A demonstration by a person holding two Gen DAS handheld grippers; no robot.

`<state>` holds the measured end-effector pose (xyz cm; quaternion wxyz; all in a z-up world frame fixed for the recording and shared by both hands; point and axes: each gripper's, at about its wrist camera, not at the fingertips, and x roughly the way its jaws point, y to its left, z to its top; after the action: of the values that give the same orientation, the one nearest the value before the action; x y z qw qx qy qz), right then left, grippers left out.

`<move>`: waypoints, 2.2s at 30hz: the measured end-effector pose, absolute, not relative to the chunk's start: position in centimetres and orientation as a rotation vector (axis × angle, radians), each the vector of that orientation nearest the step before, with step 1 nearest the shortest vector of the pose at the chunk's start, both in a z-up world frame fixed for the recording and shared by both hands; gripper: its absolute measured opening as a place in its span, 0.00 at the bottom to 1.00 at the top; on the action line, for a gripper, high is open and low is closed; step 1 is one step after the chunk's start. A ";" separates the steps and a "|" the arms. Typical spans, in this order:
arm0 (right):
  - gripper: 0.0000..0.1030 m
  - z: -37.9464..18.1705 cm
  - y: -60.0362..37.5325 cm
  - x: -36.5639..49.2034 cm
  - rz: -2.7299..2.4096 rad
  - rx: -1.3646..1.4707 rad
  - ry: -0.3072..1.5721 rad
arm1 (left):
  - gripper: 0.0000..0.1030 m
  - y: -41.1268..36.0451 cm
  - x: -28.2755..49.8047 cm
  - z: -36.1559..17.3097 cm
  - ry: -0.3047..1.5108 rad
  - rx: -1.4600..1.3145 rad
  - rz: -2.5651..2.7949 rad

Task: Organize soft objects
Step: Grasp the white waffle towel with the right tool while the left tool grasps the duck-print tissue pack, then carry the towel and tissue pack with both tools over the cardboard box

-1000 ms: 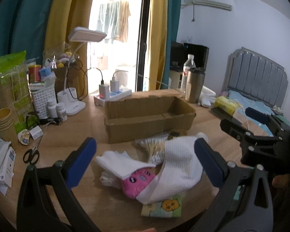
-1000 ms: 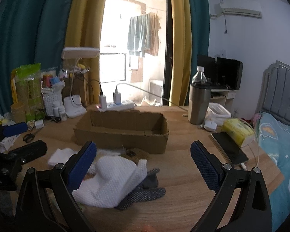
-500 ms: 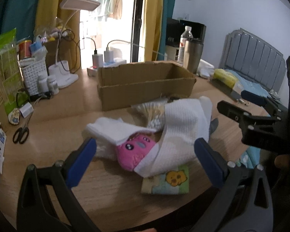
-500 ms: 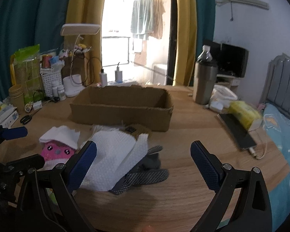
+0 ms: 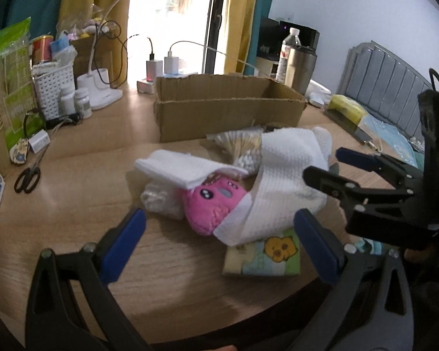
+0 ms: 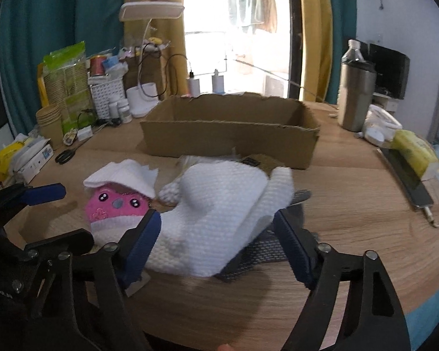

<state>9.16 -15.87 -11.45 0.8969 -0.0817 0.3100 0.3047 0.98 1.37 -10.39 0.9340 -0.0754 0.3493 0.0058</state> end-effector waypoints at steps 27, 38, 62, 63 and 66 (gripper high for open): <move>0.07 -9.1 -18.1 9.6 0.604 -0.135 0.529 | 0.82 -2.3 2.5 -13.2 0.872 -0.080 -0.134; 0.07 -7.7 -18.5 9.1 0.617 -0.124 0.470 | 0.63 -2.0 2.1 -12.4 0.843 -0.093 -0.140; 0.07 -2.5 -19.5 12.8 0.573 -0.128 0.359 | 0.64 0.6 6.3 -4.3 0.601 -0.143 -0.135; 0.07 -2.2 -19.5 13.2 0.571 -0.125 0.356 | 0.64 0.8 6.7 -4.0 0.594 -0.146 -0.134; 0.07 -1.5 -19.4 14.5 0.559 -0.120 0.358 | 0.64 1.6 8.4 -3.0 0.568 -0.151 -0.129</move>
<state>14.51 -19.44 -1.55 0.9436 -0.0590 0.1755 0.2743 8.36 1.62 -3.00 0.9551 -0.0744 0.2796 -0.0634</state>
